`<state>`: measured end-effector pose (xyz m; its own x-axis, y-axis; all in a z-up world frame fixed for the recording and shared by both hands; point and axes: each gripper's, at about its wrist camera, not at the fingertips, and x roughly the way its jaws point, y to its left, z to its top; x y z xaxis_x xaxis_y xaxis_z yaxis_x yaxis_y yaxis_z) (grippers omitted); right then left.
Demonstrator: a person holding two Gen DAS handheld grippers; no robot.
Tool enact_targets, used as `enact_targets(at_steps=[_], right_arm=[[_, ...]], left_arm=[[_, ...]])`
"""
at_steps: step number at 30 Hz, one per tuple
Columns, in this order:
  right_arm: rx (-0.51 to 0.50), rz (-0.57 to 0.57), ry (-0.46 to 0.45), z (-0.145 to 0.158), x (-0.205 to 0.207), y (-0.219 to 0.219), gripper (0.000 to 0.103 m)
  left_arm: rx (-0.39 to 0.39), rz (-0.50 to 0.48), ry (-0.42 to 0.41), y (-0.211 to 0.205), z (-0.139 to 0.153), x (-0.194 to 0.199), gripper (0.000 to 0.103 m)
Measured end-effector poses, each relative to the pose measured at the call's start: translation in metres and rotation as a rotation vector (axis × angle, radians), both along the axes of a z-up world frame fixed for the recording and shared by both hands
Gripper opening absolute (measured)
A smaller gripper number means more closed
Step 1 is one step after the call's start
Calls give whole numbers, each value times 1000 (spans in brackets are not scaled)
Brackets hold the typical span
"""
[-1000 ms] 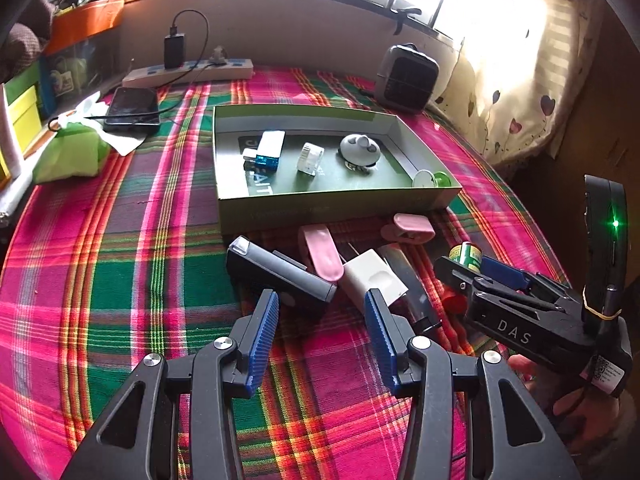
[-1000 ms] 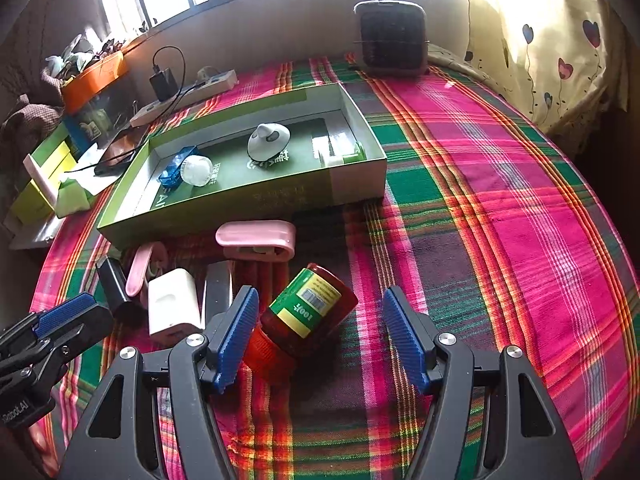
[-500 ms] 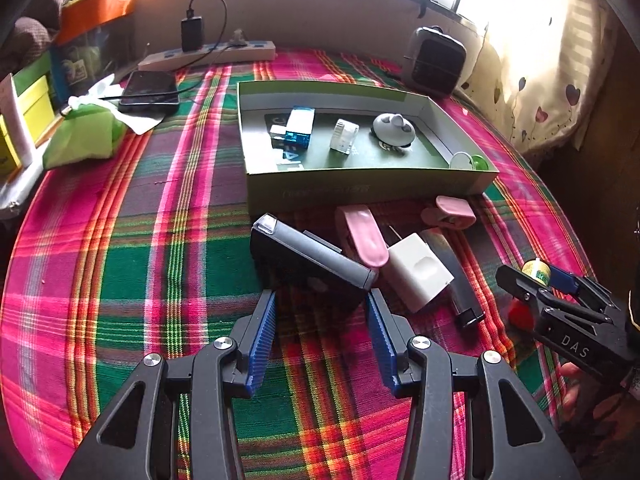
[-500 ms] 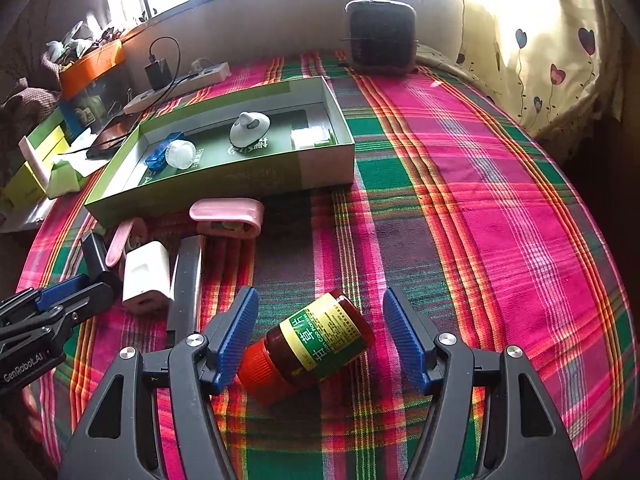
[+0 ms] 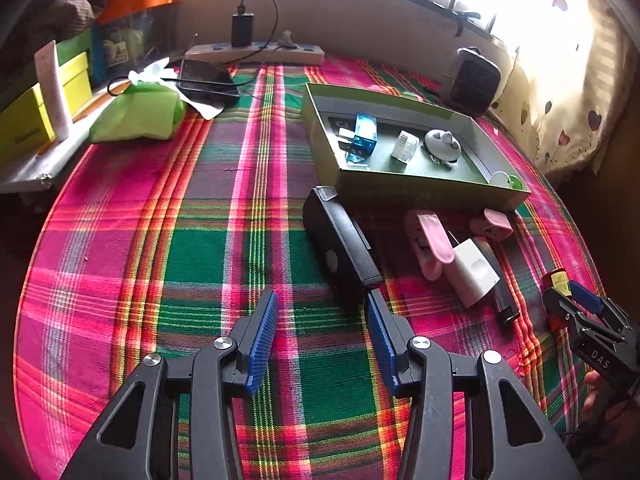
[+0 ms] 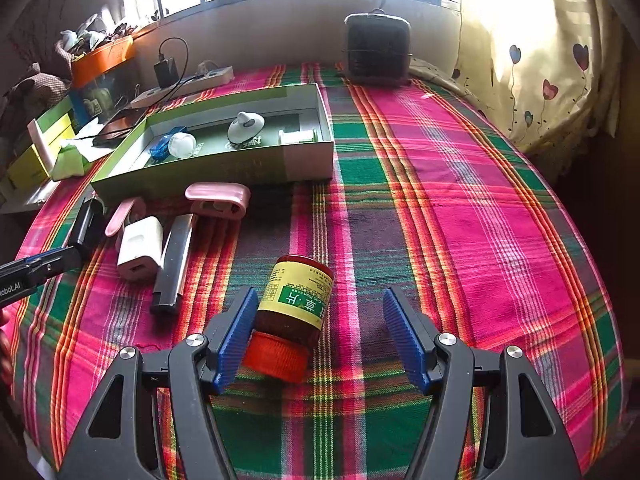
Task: Organize rigid objects
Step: 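Grasp the red-capped brown jar with the right tool while the left tool moves to the black block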
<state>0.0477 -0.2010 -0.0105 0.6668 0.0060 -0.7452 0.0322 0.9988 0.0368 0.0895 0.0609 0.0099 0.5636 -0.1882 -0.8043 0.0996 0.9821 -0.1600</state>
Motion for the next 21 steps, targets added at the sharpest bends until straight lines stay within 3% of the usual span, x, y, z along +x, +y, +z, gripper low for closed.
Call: enact_targets(at_steps=[6, 11, 21], right_arm=[[-27, -26, 7, -4, -5, -9, 66], [-26, -41, 19, -7, -4, -16, 66], [-16, -30, 17, -7, 0, -21, 62]], left_arm=[[-2, 18, -2, 9, 1, -3, 44], [-57, 3, -24, 8, 10, -10, 44], [-15, 0, -36, -13, 13, 14, 47]])
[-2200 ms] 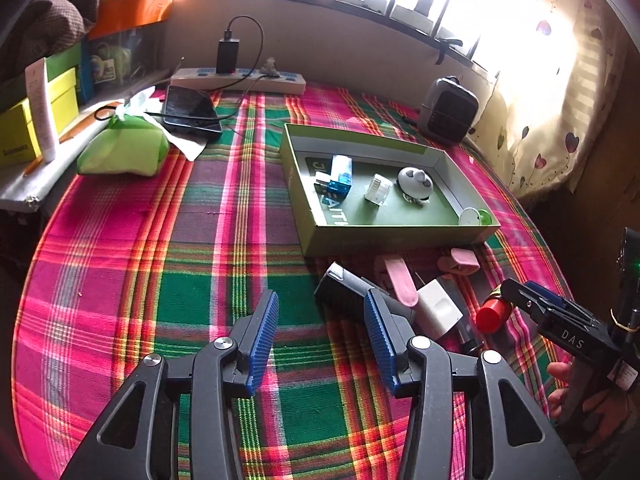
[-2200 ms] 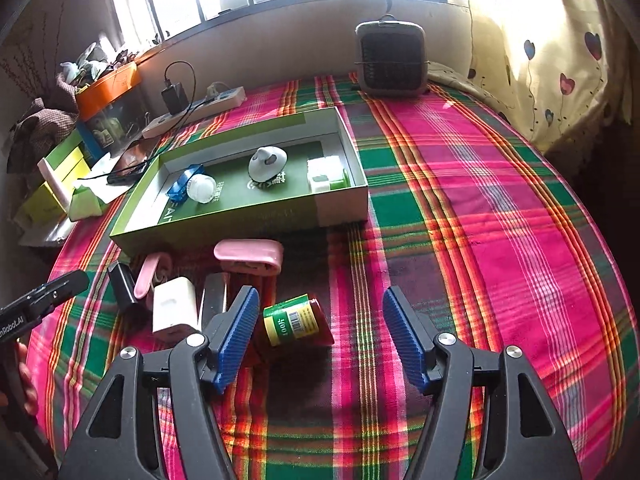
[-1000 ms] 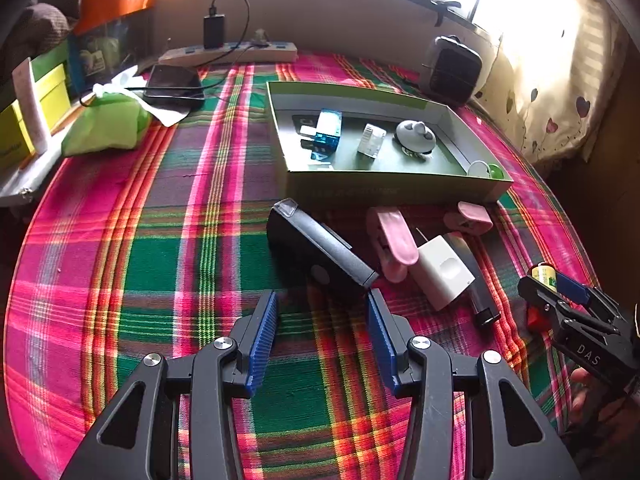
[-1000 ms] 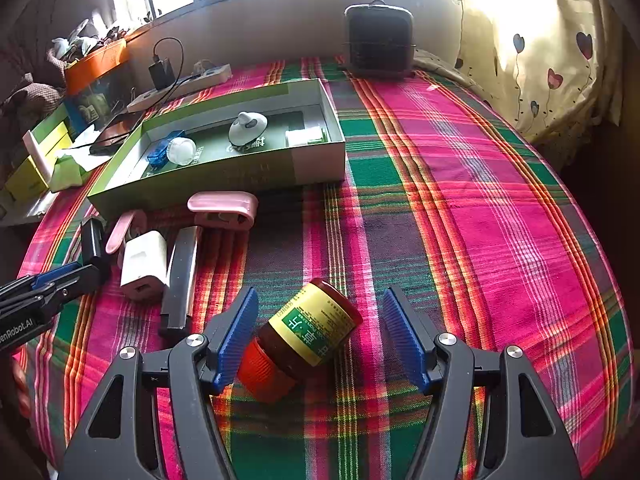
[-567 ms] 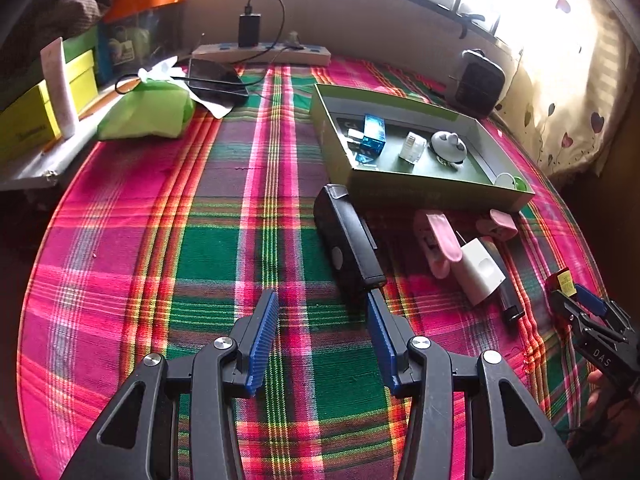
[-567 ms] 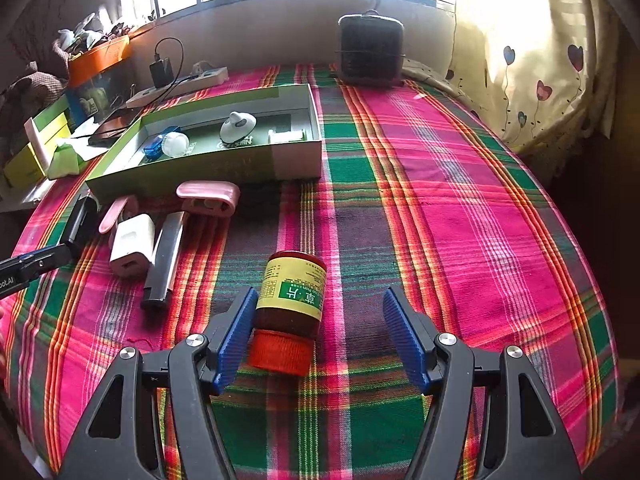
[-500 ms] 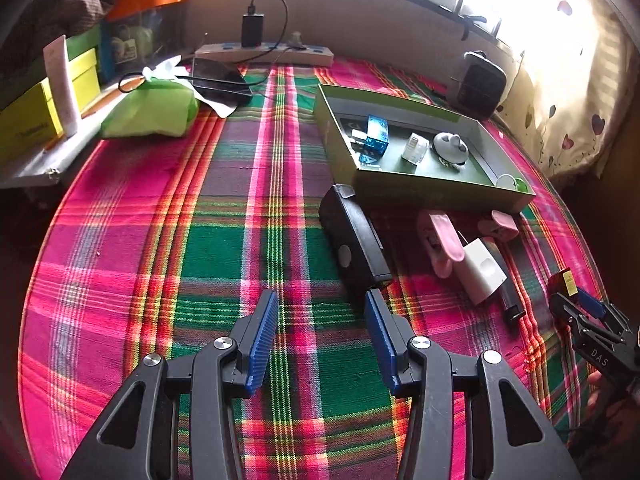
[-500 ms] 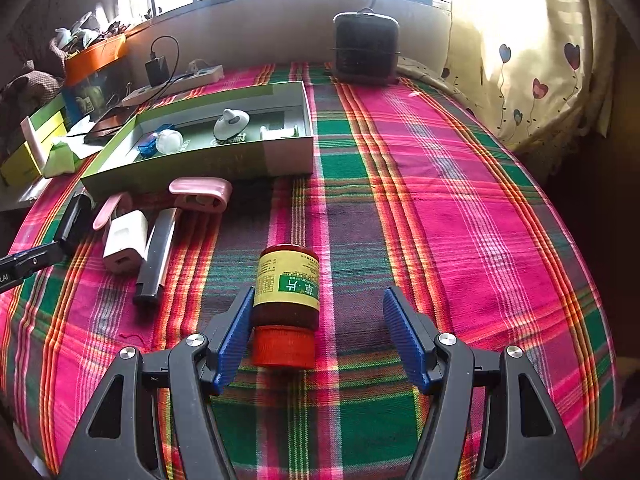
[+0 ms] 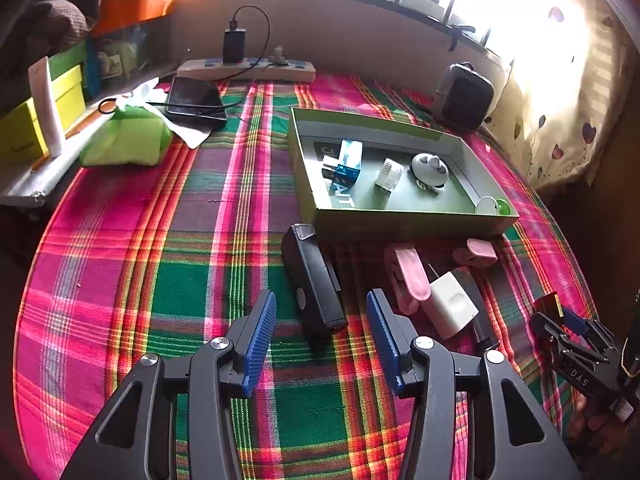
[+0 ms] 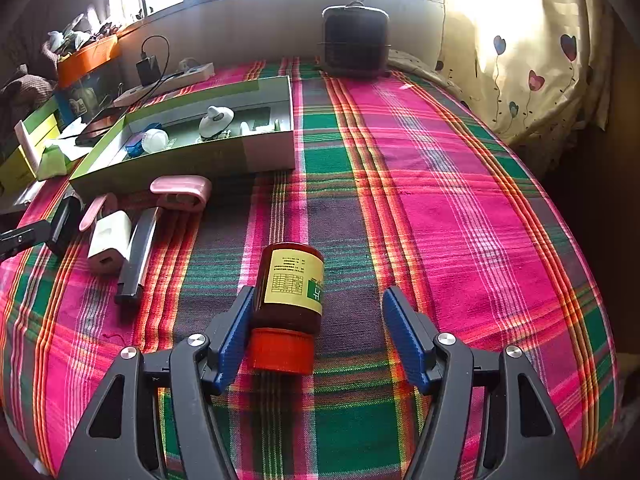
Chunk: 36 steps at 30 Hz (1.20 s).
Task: Organize rigid objects
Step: 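Grasp the red-capped brown jar with the right tool while the left tool moves to the black block, then close the left tool on the black rectangular block while the right tool holds the jar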
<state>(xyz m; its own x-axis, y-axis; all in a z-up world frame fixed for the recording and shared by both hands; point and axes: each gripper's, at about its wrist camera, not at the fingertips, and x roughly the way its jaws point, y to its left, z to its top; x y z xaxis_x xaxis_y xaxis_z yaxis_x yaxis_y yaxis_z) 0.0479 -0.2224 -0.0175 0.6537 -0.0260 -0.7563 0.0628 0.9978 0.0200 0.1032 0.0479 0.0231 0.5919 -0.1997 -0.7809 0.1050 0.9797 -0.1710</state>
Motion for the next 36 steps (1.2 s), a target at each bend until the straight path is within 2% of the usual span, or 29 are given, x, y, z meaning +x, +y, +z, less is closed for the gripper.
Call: enact_targets(at_steps=[2, 11, 14, 21, 27, 32, 36], right_arm=[[2, 4, 0, 1, 1, -1, 57], [4, 23, 3, 2, 10, -4, 34], [7, 32, 3, 3, 13, -3, 33], [26, 96, -5, 3, 21, 4, 33], [34, 183, -5, 3, 24, 15, 33], [63, 190, -6, 3, 24, 12, 33], [65, 190, -6, 3, 25, 11, 33]], left_arm=[[28, 7, 10, -2, -5, 6, 47], [45, 38, 37, -4, -15, 21, 47], [72, 53, 31, -3, -15, 23, 47], [51, 66, 24, 2, -15, 27, 47], [63, 80, 13, 0, -16, 29, 47], [57, 84, 8, 1, -17, 30, 45], [59, 91, 4, 3, -16, 27, 40]])
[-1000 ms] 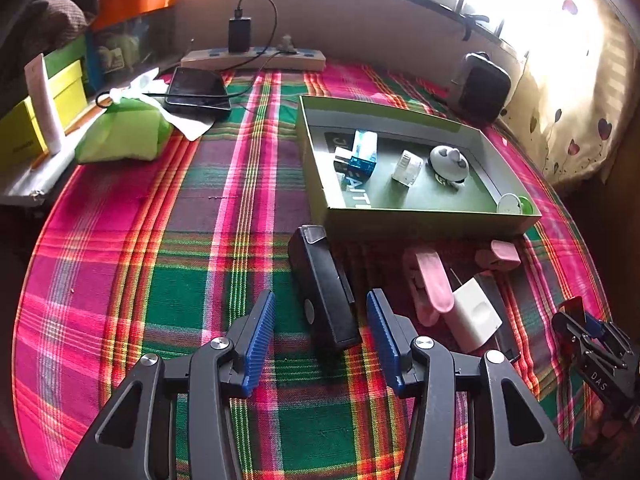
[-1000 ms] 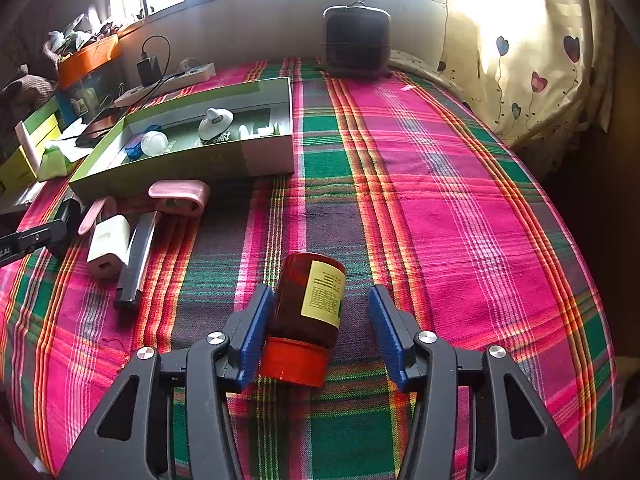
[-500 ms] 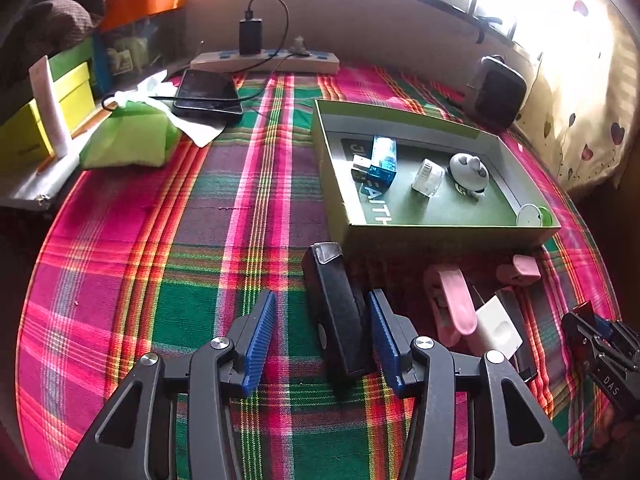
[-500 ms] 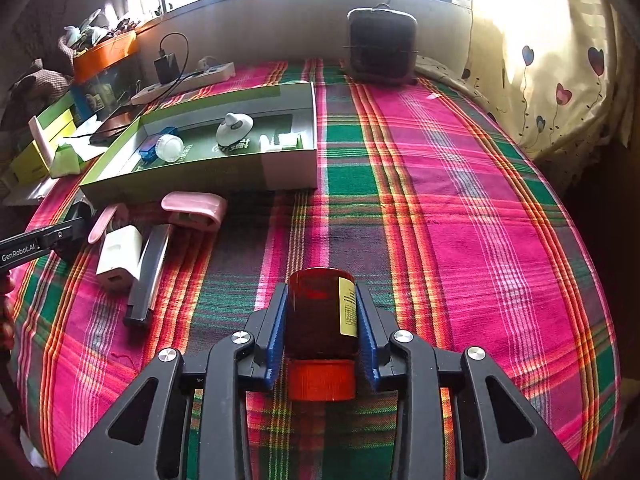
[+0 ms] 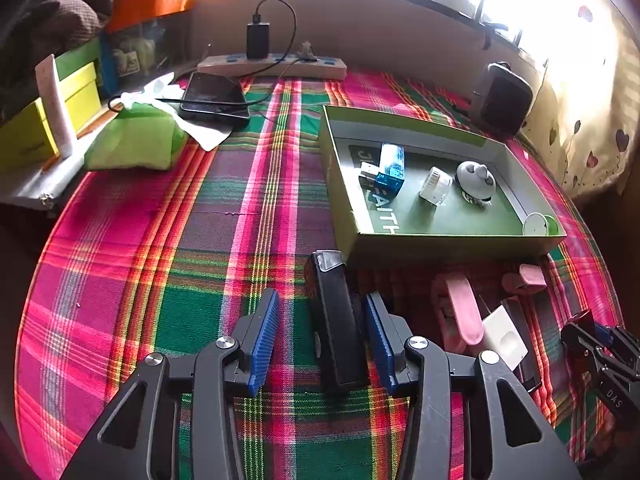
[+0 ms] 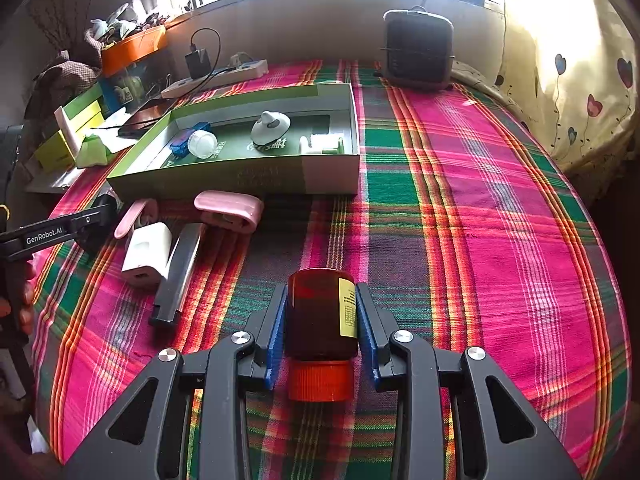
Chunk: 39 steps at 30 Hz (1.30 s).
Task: Organize rigid objects
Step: 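Close the left tool on the black rectangular block while the right tool holds the jar, then carry the black block with the left tool while the right tool carries the jar into the box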
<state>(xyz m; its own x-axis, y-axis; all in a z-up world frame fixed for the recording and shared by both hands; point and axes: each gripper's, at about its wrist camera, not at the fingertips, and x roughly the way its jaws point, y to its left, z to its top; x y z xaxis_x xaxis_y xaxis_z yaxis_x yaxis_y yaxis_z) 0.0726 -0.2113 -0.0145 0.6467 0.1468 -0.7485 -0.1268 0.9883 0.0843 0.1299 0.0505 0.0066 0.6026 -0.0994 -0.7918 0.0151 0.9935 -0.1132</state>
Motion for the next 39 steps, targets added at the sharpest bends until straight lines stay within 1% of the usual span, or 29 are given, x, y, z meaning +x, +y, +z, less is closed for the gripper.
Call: enact_targets(at_steps=[1, 6, 9, 11, 15, 27, 34, 39], right_arm=[[-1, 0, 0, 0, 0, 0, 33], [-11, -1, 0, 0, 0, 1, 33], [-15, -2, 0, 0, 0, 2, 33], [-18, -2, 0, 0, 0, 2, 33], [-22, -3, 0, 0, 0, 3, 33], [-25, -3, 0, 0, 0, 3, 33], [-23, -6, -2, 0, 0, 2, 33], [-11, -4, -4, 2, -1, 2, 33]], left_arm=[[-2, 3, -1, 1, 0, -1, 39], [-8, 15, -4, 6, 0, -3, 27], [-16, 19, -6, 10, 0, -5, 23], [-25, 23, -8, 11, 0, -6, 23], [-15, 22, -12, 10, 0, -7, 23], [-19, 25, -14, 10, 0, -8, 23], [-25, 25, -13, 11, 4, -12, 23], [-15, 20, -47, 10, 15, -16, 22]])
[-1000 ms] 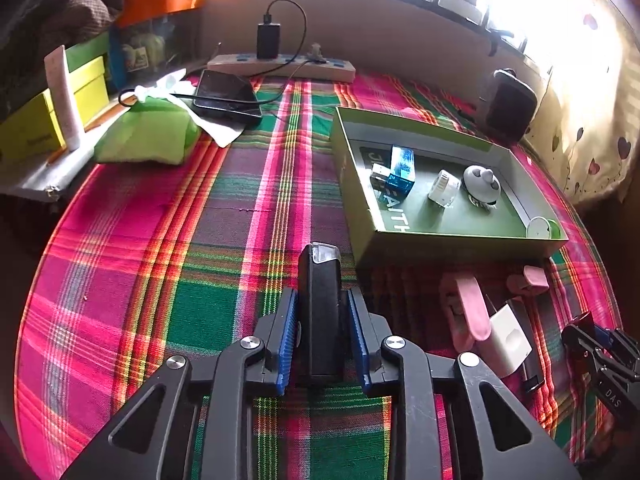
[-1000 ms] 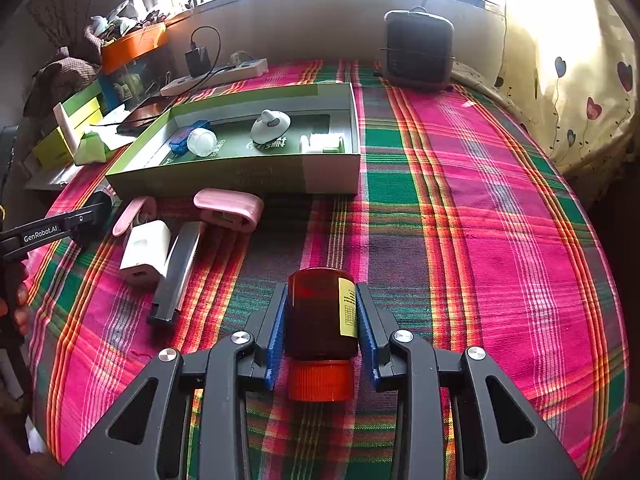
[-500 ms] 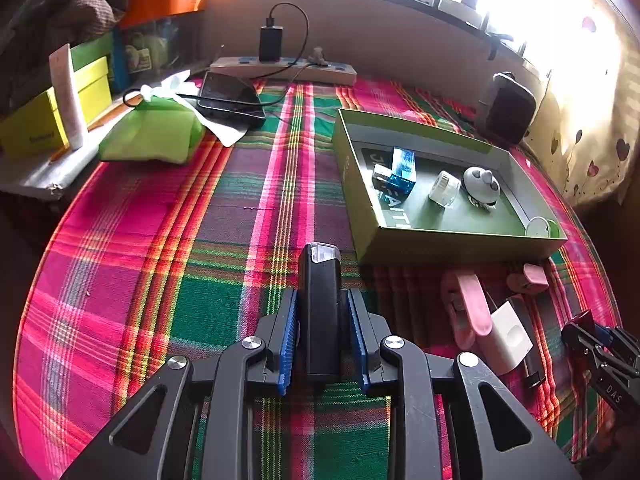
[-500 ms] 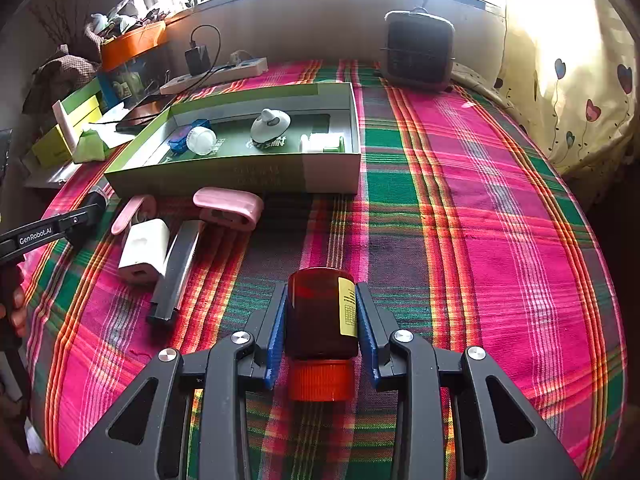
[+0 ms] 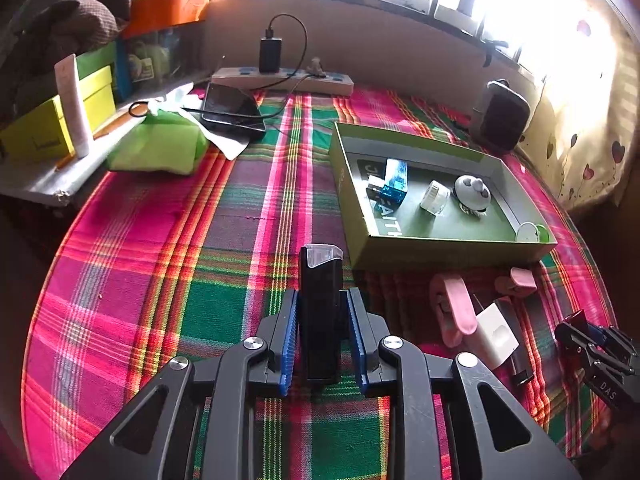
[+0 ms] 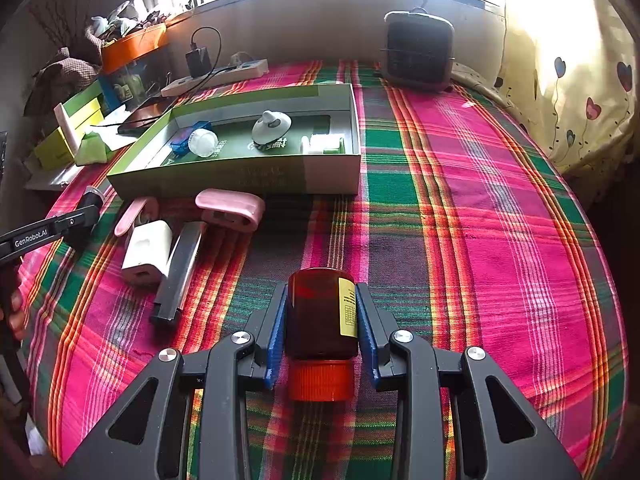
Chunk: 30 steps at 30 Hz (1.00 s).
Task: Organize rigid objects
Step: 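Carry the black block with the left tool while the right tool carries the jar into the box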
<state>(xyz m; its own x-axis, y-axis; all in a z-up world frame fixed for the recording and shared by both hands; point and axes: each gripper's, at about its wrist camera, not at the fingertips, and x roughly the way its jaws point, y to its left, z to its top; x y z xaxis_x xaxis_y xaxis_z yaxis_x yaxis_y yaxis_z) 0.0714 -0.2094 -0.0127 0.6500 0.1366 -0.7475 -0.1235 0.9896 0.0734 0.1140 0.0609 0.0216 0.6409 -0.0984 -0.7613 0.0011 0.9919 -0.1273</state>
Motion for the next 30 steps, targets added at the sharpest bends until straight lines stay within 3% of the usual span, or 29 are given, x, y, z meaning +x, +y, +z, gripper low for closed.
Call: enact_targets(at_steps=[17, 30], right_arm=[[9, 8, -61, 27, 3, 1, 33], [17, 40, -107, 56, 27, 4, 33]], left_arm=[[-16, -51, -51, -7, 25, -9, 22], [-40, -123, -65, -20, 41, 12, 22]])
